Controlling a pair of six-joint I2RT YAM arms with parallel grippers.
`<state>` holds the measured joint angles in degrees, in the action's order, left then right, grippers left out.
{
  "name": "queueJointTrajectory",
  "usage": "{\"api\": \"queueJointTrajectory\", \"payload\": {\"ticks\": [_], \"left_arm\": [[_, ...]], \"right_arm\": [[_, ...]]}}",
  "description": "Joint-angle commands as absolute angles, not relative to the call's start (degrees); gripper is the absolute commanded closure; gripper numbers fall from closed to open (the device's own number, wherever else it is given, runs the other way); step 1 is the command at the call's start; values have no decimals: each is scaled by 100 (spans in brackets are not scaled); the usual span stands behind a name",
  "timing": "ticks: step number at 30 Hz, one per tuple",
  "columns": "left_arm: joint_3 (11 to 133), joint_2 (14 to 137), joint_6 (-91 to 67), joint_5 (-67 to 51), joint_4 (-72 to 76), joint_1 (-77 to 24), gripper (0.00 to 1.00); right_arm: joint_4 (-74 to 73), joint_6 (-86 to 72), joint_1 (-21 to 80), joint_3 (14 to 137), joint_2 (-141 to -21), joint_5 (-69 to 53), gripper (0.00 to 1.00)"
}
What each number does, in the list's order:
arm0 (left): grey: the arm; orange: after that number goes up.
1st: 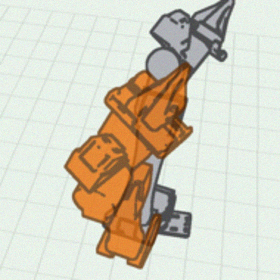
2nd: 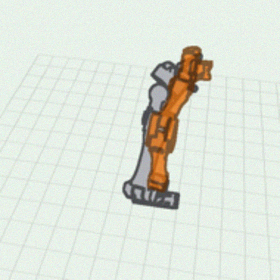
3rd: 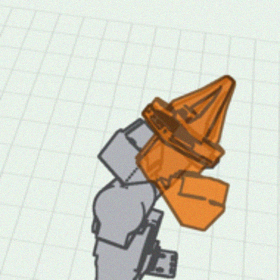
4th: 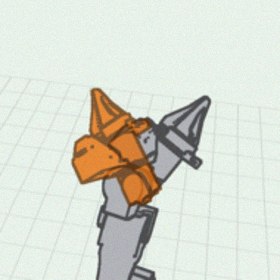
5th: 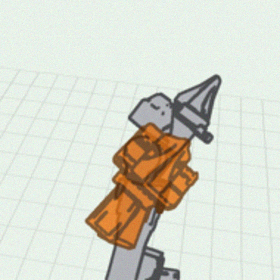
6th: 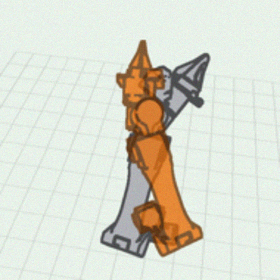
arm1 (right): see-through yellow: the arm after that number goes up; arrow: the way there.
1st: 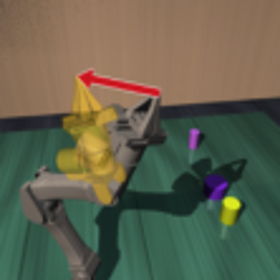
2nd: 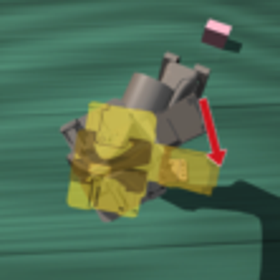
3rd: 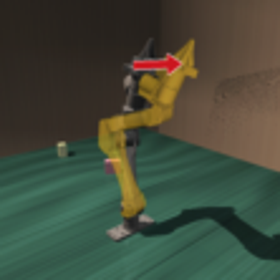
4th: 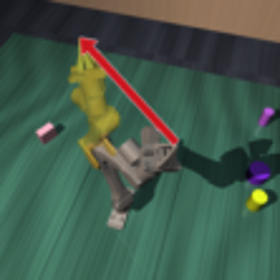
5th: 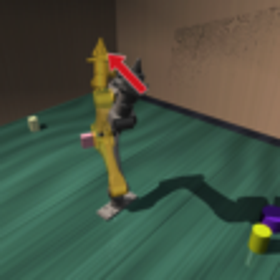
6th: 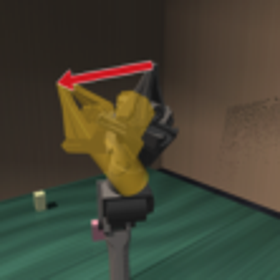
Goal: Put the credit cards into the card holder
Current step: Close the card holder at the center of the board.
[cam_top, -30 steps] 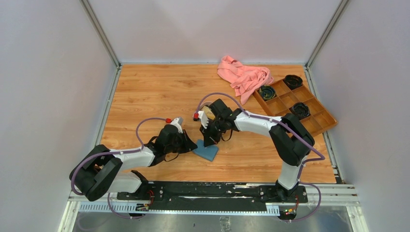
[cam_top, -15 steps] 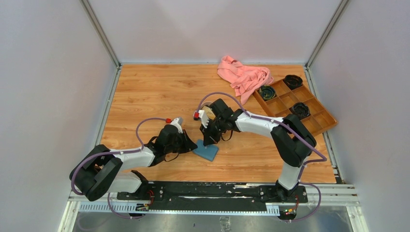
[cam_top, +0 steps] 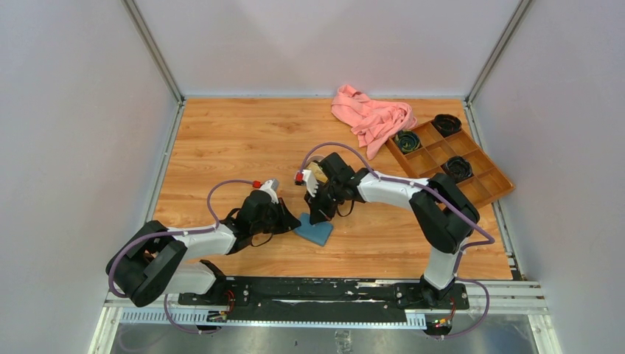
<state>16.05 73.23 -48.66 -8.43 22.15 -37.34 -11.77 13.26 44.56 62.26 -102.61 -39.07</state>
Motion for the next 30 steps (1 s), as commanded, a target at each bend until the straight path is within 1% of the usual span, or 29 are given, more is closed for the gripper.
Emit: {"api": "queueJointTrajectory", "payload": {"ticks": [1,22,30], "left_arm": [[1469,7352,-4812,-646,2021,-3788,100],[1424,7278,-4830,-628,2021,-3788,100],[1416,7254,-4825,-629,2021,-3788,100]], "right_arm": [[-1283,1293,4579,6056,-10441,-3955,100],[-1028,1199,4593,5689,-9909,-4166,100],[-1026,1163,4589,5693,-10124,-4131,100]]}}
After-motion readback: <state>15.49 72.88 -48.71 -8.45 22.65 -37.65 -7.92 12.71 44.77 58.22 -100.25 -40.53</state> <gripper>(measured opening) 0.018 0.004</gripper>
